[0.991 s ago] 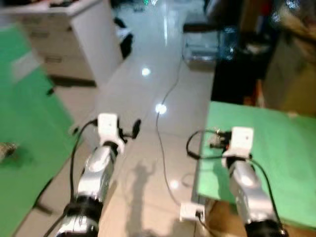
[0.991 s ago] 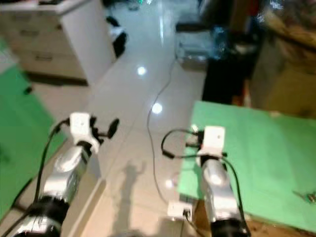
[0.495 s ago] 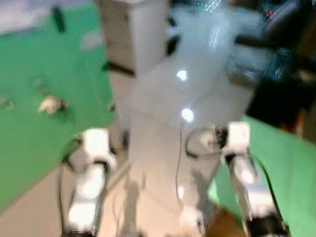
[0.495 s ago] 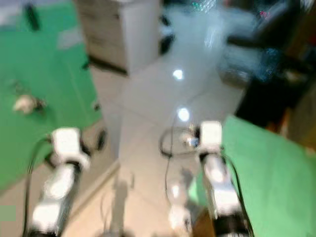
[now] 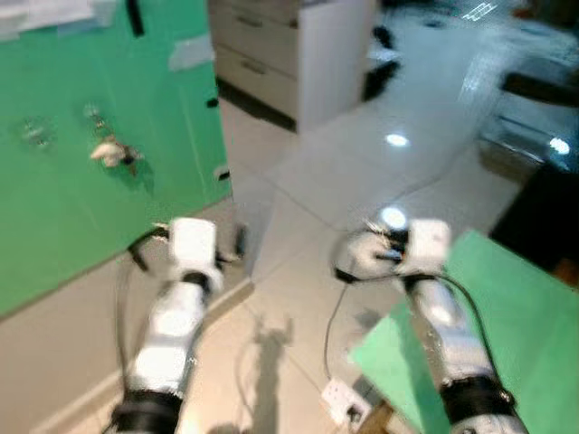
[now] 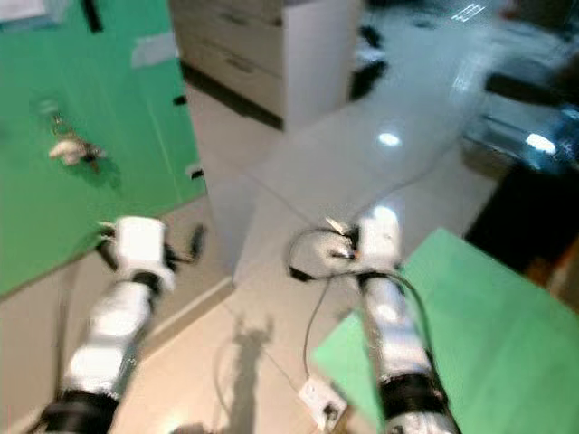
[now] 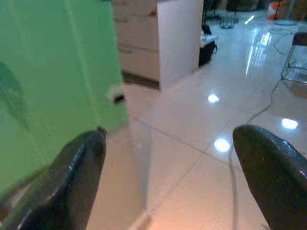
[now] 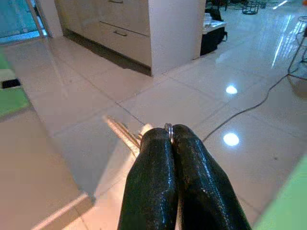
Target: Hang keys on a hook
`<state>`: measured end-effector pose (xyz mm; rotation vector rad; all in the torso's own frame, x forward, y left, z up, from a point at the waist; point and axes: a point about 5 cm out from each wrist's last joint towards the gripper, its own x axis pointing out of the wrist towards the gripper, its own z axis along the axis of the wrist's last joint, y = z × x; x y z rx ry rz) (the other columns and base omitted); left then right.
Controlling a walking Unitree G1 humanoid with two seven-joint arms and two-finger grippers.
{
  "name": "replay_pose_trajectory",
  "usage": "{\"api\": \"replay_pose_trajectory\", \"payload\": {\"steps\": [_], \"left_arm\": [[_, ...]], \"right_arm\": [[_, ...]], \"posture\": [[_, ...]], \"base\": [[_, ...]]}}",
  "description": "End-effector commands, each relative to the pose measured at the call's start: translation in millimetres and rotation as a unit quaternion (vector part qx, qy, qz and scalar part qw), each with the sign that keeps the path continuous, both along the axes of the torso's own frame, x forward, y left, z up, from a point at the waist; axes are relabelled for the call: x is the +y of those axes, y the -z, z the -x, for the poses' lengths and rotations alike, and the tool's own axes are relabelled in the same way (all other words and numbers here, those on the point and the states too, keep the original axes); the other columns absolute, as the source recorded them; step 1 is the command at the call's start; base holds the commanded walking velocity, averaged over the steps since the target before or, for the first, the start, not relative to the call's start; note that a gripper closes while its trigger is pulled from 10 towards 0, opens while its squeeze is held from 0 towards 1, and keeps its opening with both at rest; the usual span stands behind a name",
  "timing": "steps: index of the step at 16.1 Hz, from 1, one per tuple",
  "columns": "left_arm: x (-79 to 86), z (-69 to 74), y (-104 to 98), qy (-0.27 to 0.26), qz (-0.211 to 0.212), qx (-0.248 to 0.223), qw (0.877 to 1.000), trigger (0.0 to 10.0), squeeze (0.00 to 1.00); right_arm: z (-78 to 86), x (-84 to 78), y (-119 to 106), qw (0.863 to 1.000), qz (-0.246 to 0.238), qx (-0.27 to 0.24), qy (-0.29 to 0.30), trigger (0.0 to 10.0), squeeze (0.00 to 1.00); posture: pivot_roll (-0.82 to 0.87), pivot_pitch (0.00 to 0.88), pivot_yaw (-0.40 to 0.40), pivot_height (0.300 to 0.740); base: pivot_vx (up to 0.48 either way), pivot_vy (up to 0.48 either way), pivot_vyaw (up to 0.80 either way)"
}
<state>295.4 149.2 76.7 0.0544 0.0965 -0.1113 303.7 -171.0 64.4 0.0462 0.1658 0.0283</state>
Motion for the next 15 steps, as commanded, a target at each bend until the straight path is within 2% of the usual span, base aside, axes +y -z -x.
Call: {"api": "replay_pose_trajectory", "payload": {"steps": [1, 3, 5, 8, 11, 13, 15], "left_arm": [[5.9, -4.2, -3, -0.005, -0.001, 0.002, 1.0, 10.0, 0.0], [0.7, -4.8, -2, 0.015, 0.001, 0.004, 1.0, 10.0, 0.0], [-2.1, -5.0, -1, 0.024, -0.017, 0.002, 1.0, 10.0, 0.0], [1.0, -5.1, -2, 0.017, -0.019, 0.002, 1.0, 10.0, 0.0], [8.1, -1.1, 2, -0.001, -0.015, 0.009, 1.0, 10.0, 0.0], [4.9, 1.5, 2, -0.005, -0.01, 0.009, 1.0, 10.0, 0.0], [3.6, 2.3, 2, -0.005, -0.017, 0.006, 1.0, 10.0, 0.0]], "right_arm": [[-1.7, 1.4, -6, 1.0, -0.014, -0.018, 0.002, 10.0, 0.0], [4.4, -6.3, 2, 1.0, -0.019, -0.01, 0.022, 10.0, 0.0], [8.3, -5.9, 7, 1.0, -0.019, -0.006, 0.018, 10.0, 0.0], [8.3, -2.0, 10, 1.0, -0.021, -0.003, 0.005, 10.0, 0.0], [4.9, 6.2, 9, 1.0, -0.022, 0.0, -0.002, 10.0, 0.0], [4.0, 1.8, 10, 1.0, -0.029, 0.001, 0.01, 10.0, 0.0], [4.7, 0.4, 9, 0.999, -0.035, -0.005, 0.01, 10.0, 0.0]], "posture": [[-0.02, 0.0, 0.033, 0.74], [-0.03, 0.0, 0.041, 0.74], [-0.03, 0.0, 0.036, 0.74], [-0.01, 0.0, 0.028, 0.74], [0.0, 0.0, 0.023, 0.74], [0.0, 0.0, 0.018, 0.74], [0.0, 0.0, 0.019, 0.74]], "base": [[0.0, -0.48, 0.59], [0.0, 0.0, 0.6], [0.0, 0.0, 0.6], [0.0, 0.0, 0.6], [0.0, 0.37, 0.4], [-0.12, 0.42, 0.0], [-0.24, 0.42, 0.64]]}}
